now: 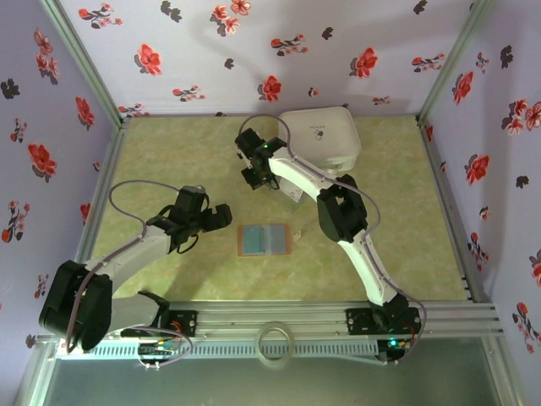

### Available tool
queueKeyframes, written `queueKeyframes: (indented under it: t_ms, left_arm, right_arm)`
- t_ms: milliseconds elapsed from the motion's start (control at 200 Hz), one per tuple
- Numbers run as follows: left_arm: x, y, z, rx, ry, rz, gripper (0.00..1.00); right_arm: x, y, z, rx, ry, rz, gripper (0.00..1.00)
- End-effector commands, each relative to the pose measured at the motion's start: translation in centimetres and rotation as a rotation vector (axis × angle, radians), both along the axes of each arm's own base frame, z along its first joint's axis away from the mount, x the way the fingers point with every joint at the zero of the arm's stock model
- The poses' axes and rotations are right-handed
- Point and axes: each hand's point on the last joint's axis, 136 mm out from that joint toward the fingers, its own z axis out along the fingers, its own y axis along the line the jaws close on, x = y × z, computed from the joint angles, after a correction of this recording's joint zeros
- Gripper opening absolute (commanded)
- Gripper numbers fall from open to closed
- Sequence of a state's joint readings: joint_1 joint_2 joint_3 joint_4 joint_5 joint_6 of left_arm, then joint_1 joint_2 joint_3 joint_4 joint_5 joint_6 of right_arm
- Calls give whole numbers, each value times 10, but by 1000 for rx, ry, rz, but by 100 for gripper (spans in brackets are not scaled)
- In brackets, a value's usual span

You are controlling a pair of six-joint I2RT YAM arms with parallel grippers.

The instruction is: Put the credit cards into the card holder

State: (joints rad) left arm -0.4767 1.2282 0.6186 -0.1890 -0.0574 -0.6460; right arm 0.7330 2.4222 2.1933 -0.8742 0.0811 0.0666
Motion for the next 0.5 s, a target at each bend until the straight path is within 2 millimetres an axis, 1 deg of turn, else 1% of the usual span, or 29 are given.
queueKeyframes:
  t_ms: [0, 90, 200, 280, 385, 495]
  left_arm:
    - [2, 1, 0, -21, -3, 11, 100]
    - [1, 0, -2, -21, 3, 9, 100]
    - [2, -1, -2, -22, 4, 7, 100]
    - [3, -1, -2, -22, 5, 5, 100]
    - [3, -1, -1, -19, 5, 2, 100]
    - [4, -2, 0, -17, 5, -1, 100]
  right_arm:
    - [1, -1, 5, -26, -13, 20, 8]
    - [3, -2, 12, -34, -30, 26, 6]
    - [6, -3, 22, -41, -62, 43, 0]
    - [7, -3, 32, -42, -88, 52, 0]
    - [8, -2, 50, -41, -131, 65, 0]
    - [6, 1, 75, -27, -180, 76, 0]
